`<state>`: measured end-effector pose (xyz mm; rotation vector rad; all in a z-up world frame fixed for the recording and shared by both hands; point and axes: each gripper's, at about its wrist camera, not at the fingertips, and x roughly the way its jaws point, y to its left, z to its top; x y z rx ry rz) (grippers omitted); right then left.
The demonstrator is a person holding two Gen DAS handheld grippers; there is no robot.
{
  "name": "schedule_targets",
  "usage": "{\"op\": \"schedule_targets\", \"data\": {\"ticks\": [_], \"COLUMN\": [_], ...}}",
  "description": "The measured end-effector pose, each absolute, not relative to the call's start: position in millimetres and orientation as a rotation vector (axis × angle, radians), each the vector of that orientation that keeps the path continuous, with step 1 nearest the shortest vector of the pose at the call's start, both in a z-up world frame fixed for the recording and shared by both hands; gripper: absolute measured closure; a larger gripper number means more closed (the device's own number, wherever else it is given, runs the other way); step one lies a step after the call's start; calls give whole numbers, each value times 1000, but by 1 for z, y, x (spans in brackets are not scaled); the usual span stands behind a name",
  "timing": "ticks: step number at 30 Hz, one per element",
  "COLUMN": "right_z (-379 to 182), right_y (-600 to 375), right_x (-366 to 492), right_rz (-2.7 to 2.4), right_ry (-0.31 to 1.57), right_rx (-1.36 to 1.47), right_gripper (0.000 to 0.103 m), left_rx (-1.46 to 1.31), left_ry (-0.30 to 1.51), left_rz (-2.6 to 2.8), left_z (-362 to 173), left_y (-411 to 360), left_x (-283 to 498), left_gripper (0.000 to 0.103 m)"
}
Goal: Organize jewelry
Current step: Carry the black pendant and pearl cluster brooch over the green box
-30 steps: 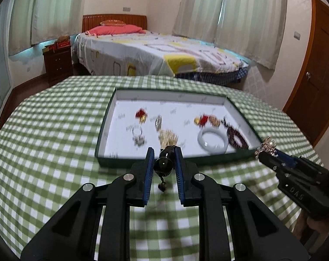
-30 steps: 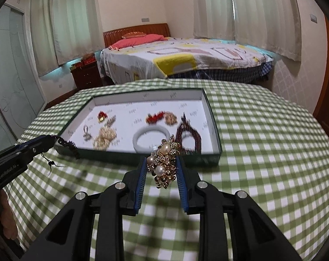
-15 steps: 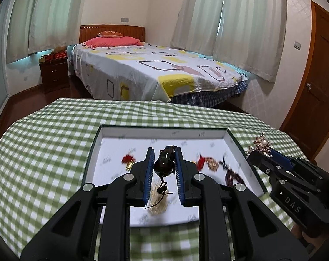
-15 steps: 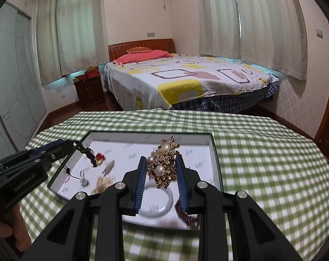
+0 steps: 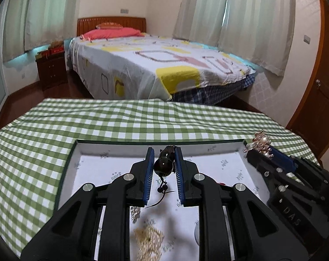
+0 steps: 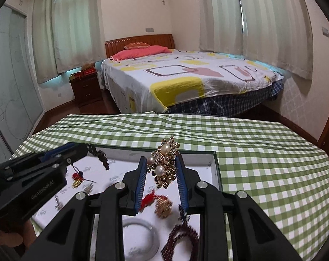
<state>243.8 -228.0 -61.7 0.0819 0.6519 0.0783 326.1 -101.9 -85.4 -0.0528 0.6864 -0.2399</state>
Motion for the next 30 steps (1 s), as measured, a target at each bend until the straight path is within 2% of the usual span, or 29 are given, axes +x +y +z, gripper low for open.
{"op": "schedule_targets", "data": {"ticks": [18, 30], "right_z": [-102, -114], "right_y": [-237, -238], "right_x": [298, 310], "right_rz": [78, 74], "right_ry": [869, 967], "right_rx": [67, 74], "right_gripper": [75, 75], "left_rx": [-33, -38], "left_ry": [961, 1021], "left_rz": [-194, -214], "left_z": [-142, -151], "left_y": [-108, -113], "left_x": [384, 390], "left_gripper": [84, 84]}}
